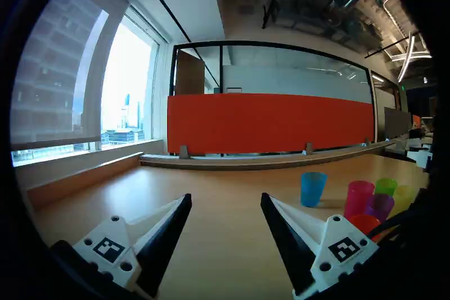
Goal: Pour water
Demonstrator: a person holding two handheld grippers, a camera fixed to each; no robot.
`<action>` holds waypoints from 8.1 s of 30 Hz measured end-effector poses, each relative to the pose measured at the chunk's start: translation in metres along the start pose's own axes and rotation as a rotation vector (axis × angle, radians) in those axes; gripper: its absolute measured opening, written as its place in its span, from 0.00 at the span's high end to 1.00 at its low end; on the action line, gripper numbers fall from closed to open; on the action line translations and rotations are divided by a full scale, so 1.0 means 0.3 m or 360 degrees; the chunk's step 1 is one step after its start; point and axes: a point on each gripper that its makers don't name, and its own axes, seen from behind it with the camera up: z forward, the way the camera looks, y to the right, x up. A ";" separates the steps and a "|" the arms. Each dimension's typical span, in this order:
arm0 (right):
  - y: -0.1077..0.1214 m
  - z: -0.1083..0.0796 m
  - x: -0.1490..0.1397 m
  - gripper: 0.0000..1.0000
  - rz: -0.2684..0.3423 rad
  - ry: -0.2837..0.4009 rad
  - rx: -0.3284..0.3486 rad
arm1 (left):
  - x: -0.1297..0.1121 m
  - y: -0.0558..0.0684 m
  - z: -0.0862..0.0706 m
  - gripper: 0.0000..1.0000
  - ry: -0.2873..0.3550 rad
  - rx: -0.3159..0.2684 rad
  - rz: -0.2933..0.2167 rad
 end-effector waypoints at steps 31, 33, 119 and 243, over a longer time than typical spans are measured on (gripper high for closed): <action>-0.064 0.018 0.192 0.01 -0.0051 0.0015 0.0108 | 0.134 -0.003 0.000 0.09 0.0031 -0.0038 0.0066; -0.067 0.020 0.209 0.01 -0.0053 0.0012 0.0118 | 0.163 -0.002 0.005 0.09 0.0030 -0.0049 0.0051; -0.218 0.132 0.582 0.00 -0.0569 -0.0198 0.0652 | 0.647 0.217 0.278 0.09 -0.0170 -0.0704 0.0391; -0.511 0.012 -0.093 0.00 -0.0596 -0.0925 0.1260 | 0.029 0.624 0.506 0.08 -0.0686 -0.1453 0.0683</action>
